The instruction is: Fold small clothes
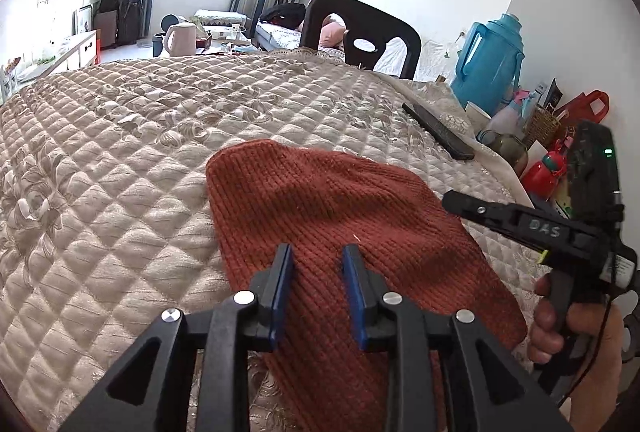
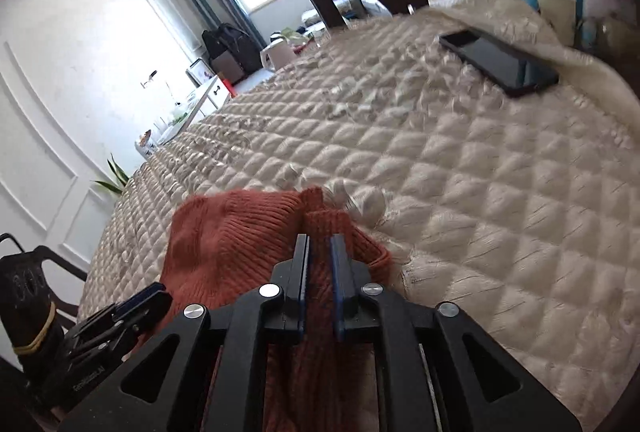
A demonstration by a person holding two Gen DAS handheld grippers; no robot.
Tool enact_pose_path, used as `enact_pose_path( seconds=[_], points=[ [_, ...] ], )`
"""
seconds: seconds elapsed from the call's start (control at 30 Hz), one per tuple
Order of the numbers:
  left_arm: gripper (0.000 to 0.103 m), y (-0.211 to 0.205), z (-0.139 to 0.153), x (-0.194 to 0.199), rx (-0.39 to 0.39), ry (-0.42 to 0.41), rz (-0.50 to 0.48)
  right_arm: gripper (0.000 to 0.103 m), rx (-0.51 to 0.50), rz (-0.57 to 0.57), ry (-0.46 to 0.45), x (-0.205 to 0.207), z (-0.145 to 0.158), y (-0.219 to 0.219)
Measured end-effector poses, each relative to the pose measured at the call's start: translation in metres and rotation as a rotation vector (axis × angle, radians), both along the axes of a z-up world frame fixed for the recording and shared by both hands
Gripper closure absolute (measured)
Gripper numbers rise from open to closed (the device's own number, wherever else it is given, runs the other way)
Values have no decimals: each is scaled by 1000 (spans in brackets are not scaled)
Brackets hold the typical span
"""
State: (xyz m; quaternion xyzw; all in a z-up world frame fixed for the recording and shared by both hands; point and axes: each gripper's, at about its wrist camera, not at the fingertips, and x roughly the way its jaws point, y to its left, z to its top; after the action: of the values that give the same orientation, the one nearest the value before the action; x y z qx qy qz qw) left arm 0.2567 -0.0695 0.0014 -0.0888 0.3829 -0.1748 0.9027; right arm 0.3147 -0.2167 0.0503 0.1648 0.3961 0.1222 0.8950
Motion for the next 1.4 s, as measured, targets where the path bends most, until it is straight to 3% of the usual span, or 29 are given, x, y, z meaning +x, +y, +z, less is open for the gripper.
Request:
enact_pose_path(
  seconds=[0.2, 0.37, 0.7, 0.83, 0.9, 0.97, 1.0, 1.03, 1.1, 1.2, 1.3, 1.4],
  points=[
    [73, -1, 3, -3, 24, -11, 13, 93, 11, 86, -80, -23, 21, 16],
    [73, -3, 8, -5, 44, -14, 25, 93, -95, 137, -13, -27, 2, 31],
    [73, 9, 24, -37, 56, -47, 47, 93, -62, 150, -58, -53, 19, 29],
    [70, 15, 13, -45, 38, 0, 42, 93, -80, 165, -24, -59, 3, 31],
    [67, 19, 10, -46, 19, 19, 41, 92, -37, 157, -31, -63, 3, 24],
    [49, 27, 10, -46, -19, 30, 53, 73, -5, 139, -51, -67, 9, 17],
    [47, 32, 9, -44, -52, 41, 60, 54, -1, 123, -61, -69, 12, 12],
    [46, 36, 7, -42, -79, 55, 64, 45, 6, 102, -69, -69, 14, 6],
    [46, 41, 0, -33, -126, 101, 67, 45, 28, 72, -59, -65, 12, -5],
    [46, 42, -12, -21, -192, 164, 62, 45, 88, 54, 29, -50, -5, -19],
    [43, 37, -15, -15, -216, 176, 53, 45, 128, 92, 89, -37, -19, -19],
    [41, 32, -17, -10, -220, 169, 51, 45, 134, 89, 71, -32, -20, -19]
  ],
)
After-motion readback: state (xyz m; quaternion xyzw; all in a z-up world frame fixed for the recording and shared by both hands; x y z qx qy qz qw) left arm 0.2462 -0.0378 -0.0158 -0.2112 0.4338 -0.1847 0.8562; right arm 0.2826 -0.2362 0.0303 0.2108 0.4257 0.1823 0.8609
